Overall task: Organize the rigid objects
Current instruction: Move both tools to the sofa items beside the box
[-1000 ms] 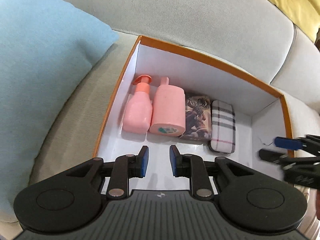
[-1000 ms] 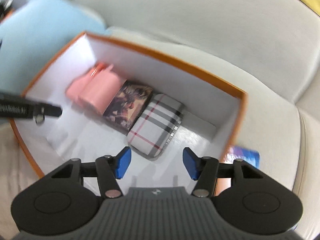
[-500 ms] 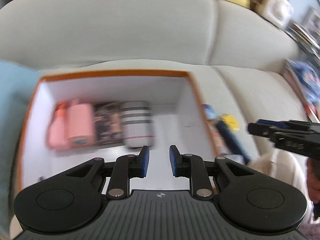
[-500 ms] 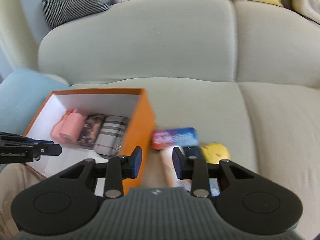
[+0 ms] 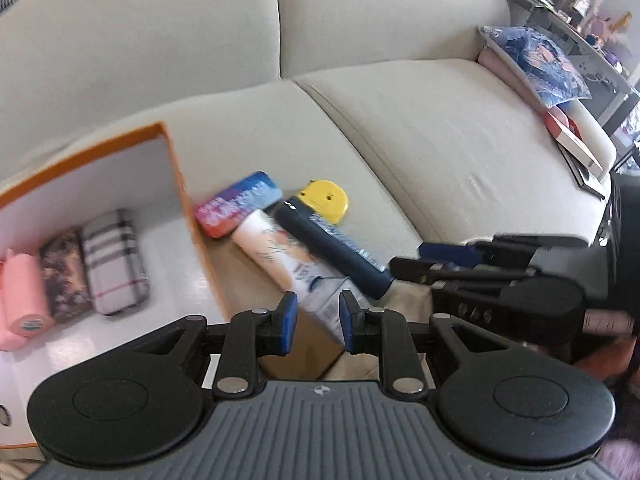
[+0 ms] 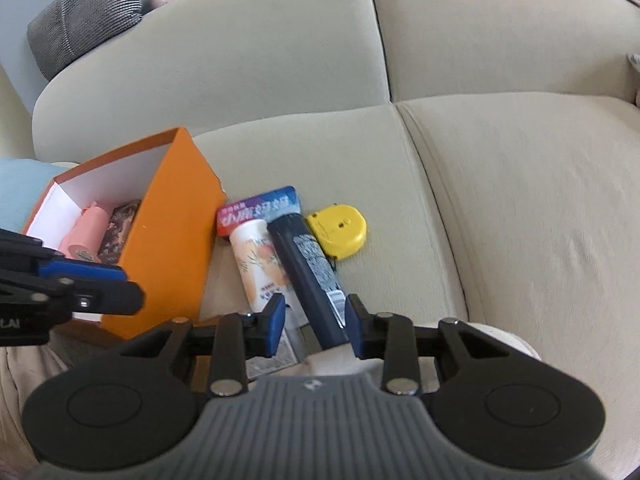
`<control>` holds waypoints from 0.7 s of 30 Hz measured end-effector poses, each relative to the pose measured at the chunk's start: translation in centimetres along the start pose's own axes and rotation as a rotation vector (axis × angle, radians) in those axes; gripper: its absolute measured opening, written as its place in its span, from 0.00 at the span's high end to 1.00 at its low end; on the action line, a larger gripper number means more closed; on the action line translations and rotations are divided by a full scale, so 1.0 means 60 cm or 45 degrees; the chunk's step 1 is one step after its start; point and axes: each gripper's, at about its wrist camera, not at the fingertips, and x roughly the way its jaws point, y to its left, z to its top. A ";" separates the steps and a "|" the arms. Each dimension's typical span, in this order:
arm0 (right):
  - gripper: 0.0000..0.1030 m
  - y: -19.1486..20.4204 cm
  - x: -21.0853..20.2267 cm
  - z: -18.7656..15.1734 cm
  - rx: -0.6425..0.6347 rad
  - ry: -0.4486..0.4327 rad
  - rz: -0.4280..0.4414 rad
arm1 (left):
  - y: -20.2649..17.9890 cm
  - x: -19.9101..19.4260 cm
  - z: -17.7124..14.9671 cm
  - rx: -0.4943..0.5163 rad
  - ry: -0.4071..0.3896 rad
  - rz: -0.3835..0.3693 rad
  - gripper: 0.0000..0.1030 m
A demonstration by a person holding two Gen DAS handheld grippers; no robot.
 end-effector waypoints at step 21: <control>0.59 -0.037 0.155 0.060 0.078 0.248 0.158 | 0.007 0.128 0.097 -0.207 0.206 0.192 0.80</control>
